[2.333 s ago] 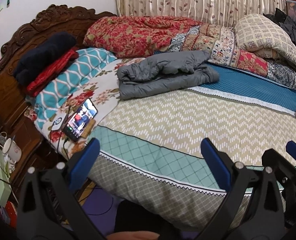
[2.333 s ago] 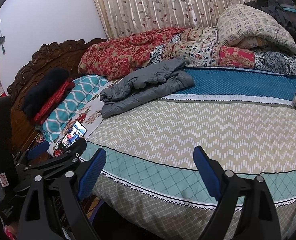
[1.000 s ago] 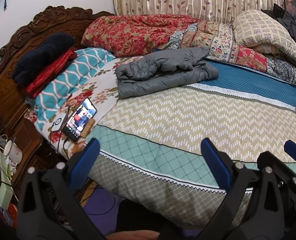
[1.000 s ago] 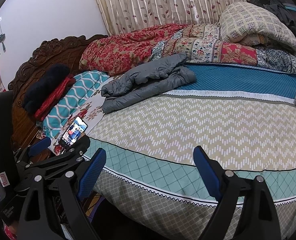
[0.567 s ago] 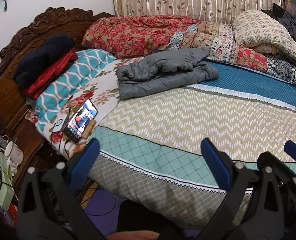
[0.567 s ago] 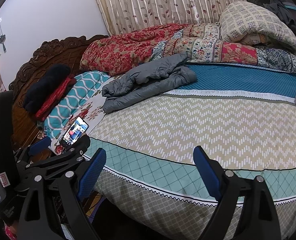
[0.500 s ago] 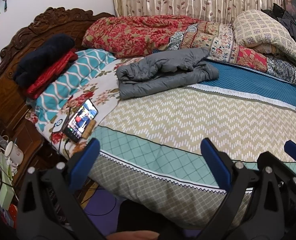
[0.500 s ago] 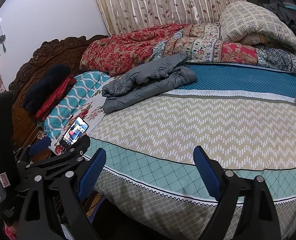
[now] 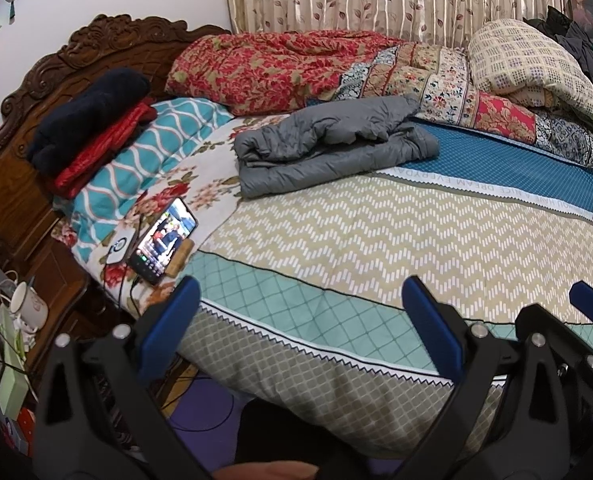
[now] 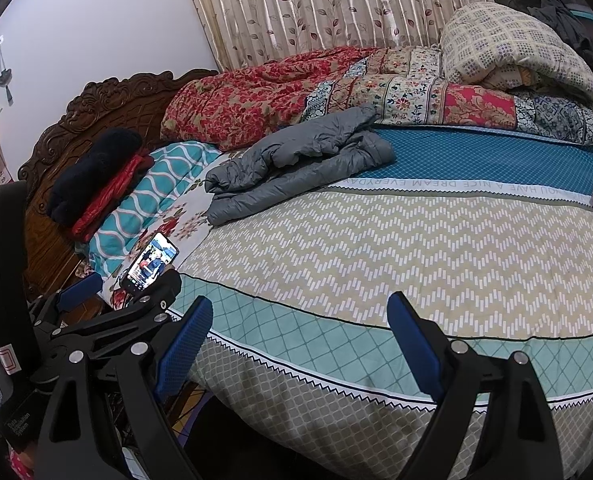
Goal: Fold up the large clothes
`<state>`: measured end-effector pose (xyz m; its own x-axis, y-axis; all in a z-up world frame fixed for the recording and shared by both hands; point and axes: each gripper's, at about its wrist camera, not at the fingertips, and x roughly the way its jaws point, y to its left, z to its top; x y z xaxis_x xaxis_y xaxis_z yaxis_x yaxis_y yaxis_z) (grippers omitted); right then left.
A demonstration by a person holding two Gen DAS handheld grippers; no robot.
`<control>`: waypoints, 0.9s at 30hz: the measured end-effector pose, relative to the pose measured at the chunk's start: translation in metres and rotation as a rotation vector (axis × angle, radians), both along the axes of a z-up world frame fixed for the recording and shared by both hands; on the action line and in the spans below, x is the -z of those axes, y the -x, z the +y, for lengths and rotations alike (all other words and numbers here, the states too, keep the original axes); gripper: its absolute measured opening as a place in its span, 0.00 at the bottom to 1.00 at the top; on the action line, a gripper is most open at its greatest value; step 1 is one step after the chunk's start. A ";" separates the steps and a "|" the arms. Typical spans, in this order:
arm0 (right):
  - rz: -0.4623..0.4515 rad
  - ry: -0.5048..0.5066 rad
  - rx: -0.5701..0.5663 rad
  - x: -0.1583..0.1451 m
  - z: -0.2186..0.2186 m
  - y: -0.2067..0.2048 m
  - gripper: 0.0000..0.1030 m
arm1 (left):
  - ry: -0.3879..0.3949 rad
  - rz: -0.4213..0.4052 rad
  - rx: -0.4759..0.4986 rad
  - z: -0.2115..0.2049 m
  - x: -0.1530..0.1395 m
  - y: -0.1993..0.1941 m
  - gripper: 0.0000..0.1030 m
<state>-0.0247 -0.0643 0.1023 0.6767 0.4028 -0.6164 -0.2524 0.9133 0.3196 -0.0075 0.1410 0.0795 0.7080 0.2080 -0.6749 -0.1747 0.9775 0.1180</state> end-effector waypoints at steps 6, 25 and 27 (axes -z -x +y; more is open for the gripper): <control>0.001 0.000 -0.001 0.000 0.000 0.000 0.70 | -0.001 0.002 0.001 0.002 0.001 0.000 0.94; 0.004 0.002 -0.008 0.004 0.002 0.002 0.70 | -0.012 -0.025 -0.005 0.004 -0.001 0.005 0.94; 0.005 0.001 -0.005 0.005 0.002 0.003 0.70 | -0.008 -0.019 -0.002 0.008 0.000 0.006 0.94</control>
